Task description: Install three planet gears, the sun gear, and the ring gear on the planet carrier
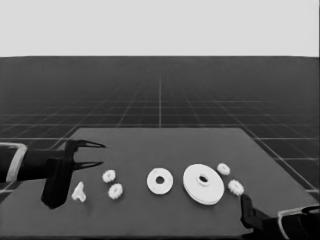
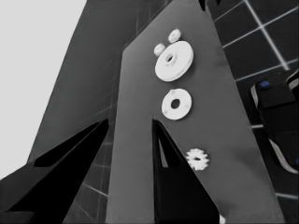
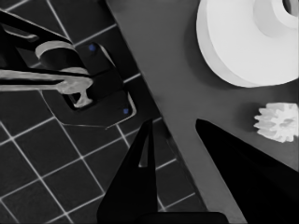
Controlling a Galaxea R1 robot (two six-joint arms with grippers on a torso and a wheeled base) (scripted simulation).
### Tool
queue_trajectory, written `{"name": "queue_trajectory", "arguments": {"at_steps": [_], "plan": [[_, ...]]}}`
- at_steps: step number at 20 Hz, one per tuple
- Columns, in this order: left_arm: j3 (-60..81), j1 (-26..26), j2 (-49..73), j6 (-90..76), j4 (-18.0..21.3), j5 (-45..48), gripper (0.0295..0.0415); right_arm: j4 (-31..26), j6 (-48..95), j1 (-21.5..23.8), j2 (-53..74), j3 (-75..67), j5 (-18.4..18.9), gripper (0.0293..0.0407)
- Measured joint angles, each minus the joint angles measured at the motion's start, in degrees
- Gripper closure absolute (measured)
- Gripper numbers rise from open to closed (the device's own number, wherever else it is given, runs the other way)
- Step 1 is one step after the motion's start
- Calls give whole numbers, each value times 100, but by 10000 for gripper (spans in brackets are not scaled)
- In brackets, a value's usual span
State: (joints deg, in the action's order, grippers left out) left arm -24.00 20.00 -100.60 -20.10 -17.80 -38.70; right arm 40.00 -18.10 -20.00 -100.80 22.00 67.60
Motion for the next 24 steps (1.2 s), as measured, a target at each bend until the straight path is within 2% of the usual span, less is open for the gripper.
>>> {"name": "queue_trajectory", "arguments": {"at_steps": [1,2,3,4,5,6,7,8,9,11,14,15,17,24], "plan": [[408,-405,16,15,420,-282,415,-433,19,-310,-78,-303,-133,407],[245,-256,10,9,250,-169,414,-255,11,-193,-46,-169,-77,392],[144,-165,8,5,148,-102,396,-151,7,-125,-26,-90,-45,363],[85,-112,6,3,88,-62,364,-89,4,-86,-15,-45,-25,332],[-547,-1391,-823,2784,-2665,-2158,329,-53,2,-63,-8,-19,-14,320],[-1540,-1753,-1968,5560,-2415,-4240,306,-32,1,-50,-5,-4,-8,317],[-2751,-1791,-2684,6914,-1163,-4726,310,-20,1,-42,-2,4,-4,316],[-3754,-1824,-3072,7443,-304,-4684,317,-13,0,-38,-1,9,-2,315],[-4469,-1859,-3312,7622,221,-4622,322,-9,0,-36,-1,12,0,315],[-5270,-1900,-3577,7672,727,-4581,325,-5,0,-33,0,15,1,315],[-5685,-1920,-3717,7637,946,-4577,326,-3,0,-32,0,16,1,315],[-5945,-2357,-3825,7550,579,-4303,326,-3,0,-32,0,16,1,315],[-6341,-2834,-3996,7413,280,-4012,326,-3,0,-32,0,16,1,315],[-6607,-3033,-4111,7316,156,-3846,326,-3,0,-32,0,16,1,315]]}}
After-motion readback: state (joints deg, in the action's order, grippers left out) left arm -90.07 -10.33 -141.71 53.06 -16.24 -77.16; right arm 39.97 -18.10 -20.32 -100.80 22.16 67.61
